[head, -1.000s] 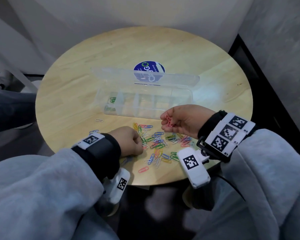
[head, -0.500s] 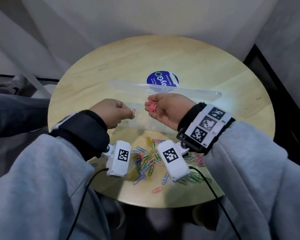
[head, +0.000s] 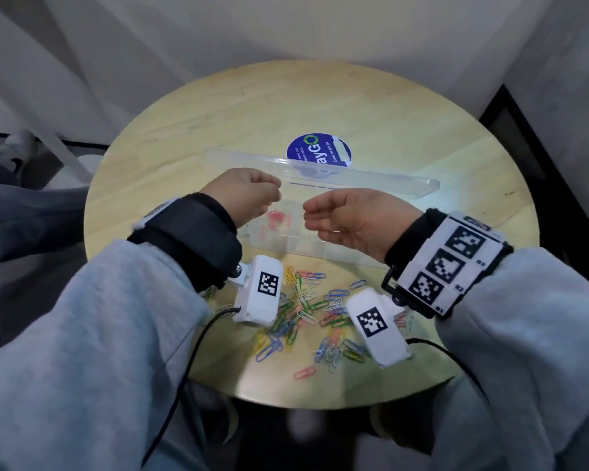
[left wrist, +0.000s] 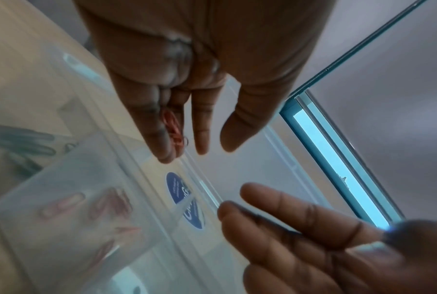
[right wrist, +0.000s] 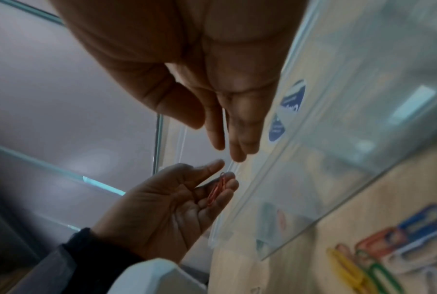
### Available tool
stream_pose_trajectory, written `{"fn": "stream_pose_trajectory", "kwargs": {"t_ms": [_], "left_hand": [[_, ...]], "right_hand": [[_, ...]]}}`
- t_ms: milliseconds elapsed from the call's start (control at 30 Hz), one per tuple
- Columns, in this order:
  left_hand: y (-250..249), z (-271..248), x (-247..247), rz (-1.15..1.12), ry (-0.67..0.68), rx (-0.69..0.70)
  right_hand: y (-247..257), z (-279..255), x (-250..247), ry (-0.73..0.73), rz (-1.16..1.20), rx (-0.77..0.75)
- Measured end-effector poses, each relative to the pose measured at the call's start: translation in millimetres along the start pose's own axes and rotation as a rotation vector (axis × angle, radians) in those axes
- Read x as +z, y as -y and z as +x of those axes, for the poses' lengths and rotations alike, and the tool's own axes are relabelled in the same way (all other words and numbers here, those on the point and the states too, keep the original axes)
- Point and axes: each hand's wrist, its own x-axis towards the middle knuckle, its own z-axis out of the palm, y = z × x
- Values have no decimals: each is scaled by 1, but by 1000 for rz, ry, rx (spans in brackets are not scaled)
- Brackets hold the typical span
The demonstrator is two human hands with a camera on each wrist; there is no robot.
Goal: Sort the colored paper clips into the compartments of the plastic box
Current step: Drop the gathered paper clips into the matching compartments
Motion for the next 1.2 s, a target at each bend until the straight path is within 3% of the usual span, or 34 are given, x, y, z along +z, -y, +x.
{"fn": "stream_pose_trajectory", "kwargs": {"t_ms": [200,333,500,667,900,1200], "left_hand": [[7,-17,0,-4,2,48],[16,-37,-9,75,29,85],[32,-59,-10,741,145,84],[48,-58,-9,1083,220,-24],[54,-52,-3,1168,306,135],[56,-42,5,1203,348,143]], "right_hand": [[-11,-21,-2,95,-374,-5],[-17,-30,2,69,-854,-15],[-26,-31,8,73,-1261,19],[-34,-24,4,77,-1431,72],[-44,-16,-2,48,-1592,114],[-57,-12,-1,60,-1539,100]]}}
